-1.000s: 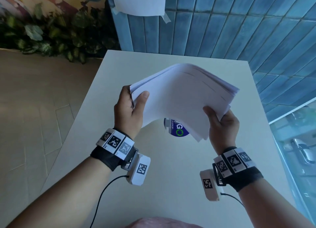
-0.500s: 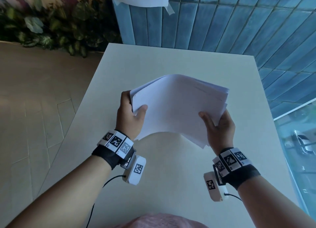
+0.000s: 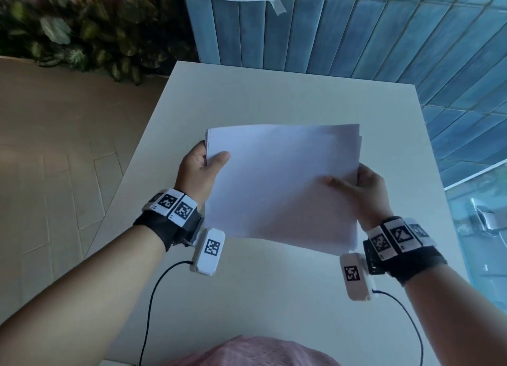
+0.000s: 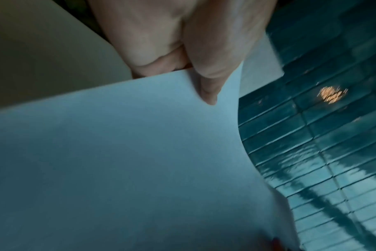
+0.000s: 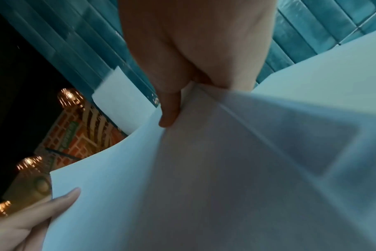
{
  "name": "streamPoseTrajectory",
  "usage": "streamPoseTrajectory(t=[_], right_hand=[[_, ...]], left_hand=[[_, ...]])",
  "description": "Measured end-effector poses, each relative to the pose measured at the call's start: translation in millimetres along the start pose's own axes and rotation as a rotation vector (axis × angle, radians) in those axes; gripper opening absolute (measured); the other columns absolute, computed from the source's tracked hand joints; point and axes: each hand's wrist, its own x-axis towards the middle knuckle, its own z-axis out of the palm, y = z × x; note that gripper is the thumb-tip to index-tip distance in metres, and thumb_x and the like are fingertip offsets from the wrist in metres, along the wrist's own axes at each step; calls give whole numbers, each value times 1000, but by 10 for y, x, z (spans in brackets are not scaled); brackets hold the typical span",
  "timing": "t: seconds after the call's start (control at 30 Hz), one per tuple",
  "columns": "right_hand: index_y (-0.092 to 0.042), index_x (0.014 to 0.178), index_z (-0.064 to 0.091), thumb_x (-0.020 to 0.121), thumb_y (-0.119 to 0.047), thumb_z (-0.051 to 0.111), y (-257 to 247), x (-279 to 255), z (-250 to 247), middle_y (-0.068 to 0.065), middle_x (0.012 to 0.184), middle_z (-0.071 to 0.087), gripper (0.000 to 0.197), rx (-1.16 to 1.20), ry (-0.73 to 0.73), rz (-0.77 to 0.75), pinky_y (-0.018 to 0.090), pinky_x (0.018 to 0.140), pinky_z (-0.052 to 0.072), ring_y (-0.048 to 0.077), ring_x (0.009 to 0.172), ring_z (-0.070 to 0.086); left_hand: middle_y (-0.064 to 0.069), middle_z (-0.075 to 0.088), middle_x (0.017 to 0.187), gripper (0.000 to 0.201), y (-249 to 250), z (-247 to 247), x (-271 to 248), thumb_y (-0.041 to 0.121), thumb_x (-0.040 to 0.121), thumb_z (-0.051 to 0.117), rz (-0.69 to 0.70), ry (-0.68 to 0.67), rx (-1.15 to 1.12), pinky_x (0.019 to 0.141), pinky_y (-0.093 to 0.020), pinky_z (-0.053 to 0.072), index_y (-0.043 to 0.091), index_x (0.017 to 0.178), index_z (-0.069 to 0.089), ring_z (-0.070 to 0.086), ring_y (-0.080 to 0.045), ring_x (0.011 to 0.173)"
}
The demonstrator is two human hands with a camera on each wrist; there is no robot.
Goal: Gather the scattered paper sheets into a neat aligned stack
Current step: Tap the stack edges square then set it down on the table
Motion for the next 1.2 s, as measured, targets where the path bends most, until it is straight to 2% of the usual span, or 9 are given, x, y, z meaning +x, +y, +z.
streamPoseTrajectory(t=[0.13,0.23,0.4,0.53,0.73,0.87,0.97,1.1,1.2], right_hand=[[-10,94,65,74,-12,80,300,-27,137,5,86,69,25,-114,-18,78,27,63,51,21,74,65],[-8,100,62,77,-16,77,465,-37,175,6,89,65,28,-262,1,130,27,63,43,25,79,61],[-5,119,59,80,-7,72,679,-67,165,14,111,68,41,-241,43,250,31,77,46,22,90,58],[-6,119,59,81,-11,70,731,-111,195,13,111,69,40,-271,81,276,34,79,49,24,88,60],[-15,131,52,87,-26,67,668,-148,202,11,113,66,48,-324,25,263,35,79,49,25,90,61],[-12,140,44,84,-24,71,631,-186,198,14,124,62,64,-346,-54,294,42,90,50,32,109,61],[-6,138,44,81,-13,72,629,-191,213,15,127,61,64,-360,-53,330,35,88,46,32,113,59],[-10,133,49,78,-7,72,644,-179,192,14,119,64,59,-334,-10,339,33,81,46,30,99,61],[-17,129,51,78,-11,72,636,-155,169,9,109,65,55,-367,-13,316,28,71,40,24,85,56]], left_hand=[[2,68,103,17,-302,80,-34,27,92,56,-89,-38,247,87,-35,51,19,108,58,65,-22,97],[-3,69,101,27,-445,82,-3,30,81,64,-237,-25,210,90,-44,53,17,104,56,66,-27,96],[-14,69,105,45,-695,-72,-27,-4,72,70,-468,-116,62,99,-52,48,5,115,59,66,-33,101],[-7,72,101,51,-732,-93,-117,-4,82,64,-414,-193,222,93,-46,53,17,127,53,69,-29,96],[-5,70,113,79,-782,-80,-158,10,80,69,-449,-129,66,96,-43,50,25,148,32,66,-24,106],[-18,65,120,37,-791,-58,-260,-7,88,56,-468,-160,51,97,-46,50,2,124,56,65,-32,104],[-20,69,111,20,-810,-35,-291,-5,86,59,-473,-118,53,95,-53,50,6,102,65,66,-38,103],[-14,67,113,35,-755,-1,-309,2,86,61,-472,-102,75,94,-54,51,14,116,50,65,-35,103],[-7,67,107,40,-697,-17,-321,19,80,59,-420,-205,254,87,-54,54,31,112,38,66,-35,98]])
